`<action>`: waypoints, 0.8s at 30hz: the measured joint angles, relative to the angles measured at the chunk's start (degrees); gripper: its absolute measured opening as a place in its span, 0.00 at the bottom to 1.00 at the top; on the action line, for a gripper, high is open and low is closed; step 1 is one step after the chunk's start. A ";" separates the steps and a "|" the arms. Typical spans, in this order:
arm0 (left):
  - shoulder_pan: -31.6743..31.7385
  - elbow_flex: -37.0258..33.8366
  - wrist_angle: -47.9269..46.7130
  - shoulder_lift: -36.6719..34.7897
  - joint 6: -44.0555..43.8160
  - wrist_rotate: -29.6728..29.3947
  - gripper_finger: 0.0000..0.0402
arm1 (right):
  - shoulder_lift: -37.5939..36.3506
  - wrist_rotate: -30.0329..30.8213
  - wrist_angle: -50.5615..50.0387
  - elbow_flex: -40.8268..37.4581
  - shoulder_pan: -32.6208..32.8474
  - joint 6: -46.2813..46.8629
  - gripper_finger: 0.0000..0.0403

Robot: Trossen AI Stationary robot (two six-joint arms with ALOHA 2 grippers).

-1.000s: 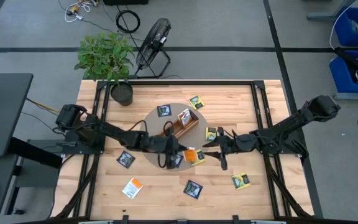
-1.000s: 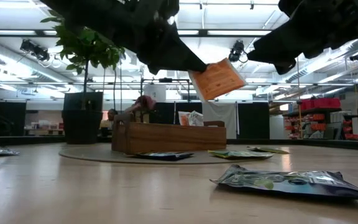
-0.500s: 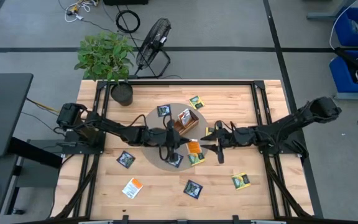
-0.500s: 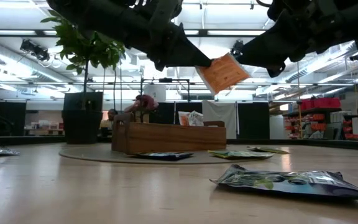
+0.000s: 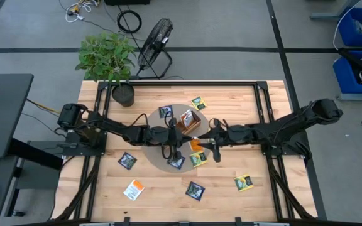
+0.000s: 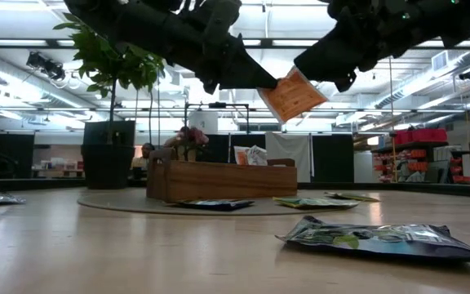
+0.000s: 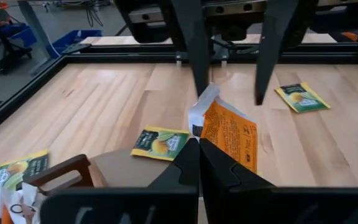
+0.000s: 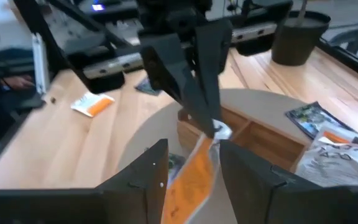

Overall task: Pick & Place Tea
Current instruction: Put the orange tea bag into the right section of the wooden organizer

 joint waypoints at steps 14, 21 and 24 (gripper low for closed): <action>-1.20 0.00 -0.94 0.00 1.27 -1.95 0.01 | 0.23 -2.89 -5.18 1.05 -2.77 3.13 0.38; -1.22 0.00 -0.94 0.00 1.46 -2.10 0.01 | 0.23 -2.97 -3.70 1.05 -3.37 3.16 0.36; -1.22 0.00 -0.96 0.00 1.47 -2.12 0.01 | 0.21 -3.15 -4.31 1.05 -4.11 4.37 0.30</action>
